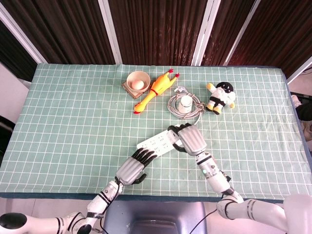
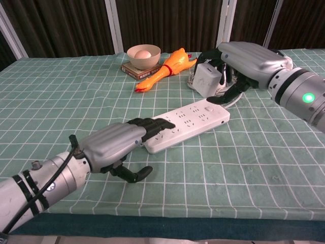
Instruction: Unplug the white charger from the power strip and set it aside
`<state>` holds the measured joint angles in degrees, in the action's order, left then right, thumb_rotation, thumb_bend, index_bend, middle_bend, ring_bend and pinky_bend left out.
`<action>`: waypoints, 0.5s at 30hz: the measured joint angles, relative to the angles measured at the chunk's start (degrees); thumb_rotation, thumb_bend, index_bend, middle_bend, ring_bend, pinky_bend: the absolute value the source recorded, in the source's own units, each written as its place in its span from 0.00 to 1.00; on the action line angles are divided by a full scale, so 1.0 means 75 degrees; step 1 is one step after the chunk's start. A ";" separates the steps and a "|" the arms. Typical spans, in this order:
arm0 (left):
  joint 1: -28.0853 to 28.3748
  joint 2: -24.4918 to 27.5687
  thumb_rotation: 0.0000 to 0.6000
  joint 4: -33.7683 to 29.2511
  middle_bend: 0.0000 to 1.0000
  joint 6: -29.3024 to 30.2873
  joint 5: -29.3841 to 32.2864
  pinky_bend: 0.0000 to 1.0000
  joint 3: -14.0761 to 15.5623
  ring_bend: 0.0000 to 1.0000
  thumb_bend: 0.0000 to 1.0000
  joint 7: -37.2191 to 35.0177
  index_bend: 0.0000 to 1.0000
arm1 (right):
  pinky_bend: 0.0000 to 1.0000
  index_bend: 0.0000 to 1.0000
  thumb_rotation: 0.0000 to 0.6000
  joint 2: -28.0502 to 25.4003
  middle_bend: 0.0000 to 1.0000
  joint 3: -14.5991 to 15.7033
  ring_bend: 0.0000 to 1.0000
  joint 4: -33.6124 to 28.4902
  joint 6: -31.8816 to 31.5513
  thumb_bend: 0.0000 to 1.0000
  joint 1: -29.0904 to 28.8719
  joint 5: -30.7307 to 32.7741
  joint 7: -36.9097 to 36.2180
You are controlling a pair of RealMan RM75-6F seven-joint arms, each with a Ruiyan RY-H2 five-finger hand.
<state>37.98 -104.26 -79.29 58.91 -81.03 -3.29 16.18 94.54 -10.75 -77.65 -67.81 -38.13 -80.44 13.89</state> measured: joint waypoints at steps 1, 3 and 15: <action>0.0001 0.0072 1.00 -0.0099 0.00 0.0042 -0.0031 0.06 -0.0040 0.00 0.43 -0.0058 0.00 | 0.63 0.96 1.00 -0.0190 0.67 0.0085 0.61 -0.0062 -0.0060 0.47 0.0058 -0.0118 0.0060; 0.0001 0.0275 1.00 -0.0341 0.00 0.0155 -0.0102 0.06 -0.0137 0.00 0.43 -0.0172 0.00 | 0.63 0.96 1.00 -0.0469 0.67 0.0258 0.61 -0.0124 -0.0176 0.47 0.0155 -0.0368 0.0173; -0.0304 0.1539 1.00 -0.1143 0.00 0.0742 -0.0455 0.06 -0.0095 0.00 0.43 -0.0439 0.00 | 0.63 0.96 1.00 -0.1681 0.67 0.1435 0.61 -0.0043 0.0008 0.47 0.0689 -0.1103 0.2252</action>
<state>35.70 -92.72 -87.86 64.48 -84.44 -4.01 12.89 81.93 0.01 -77.97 -67.75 -32.97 -88.72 30.78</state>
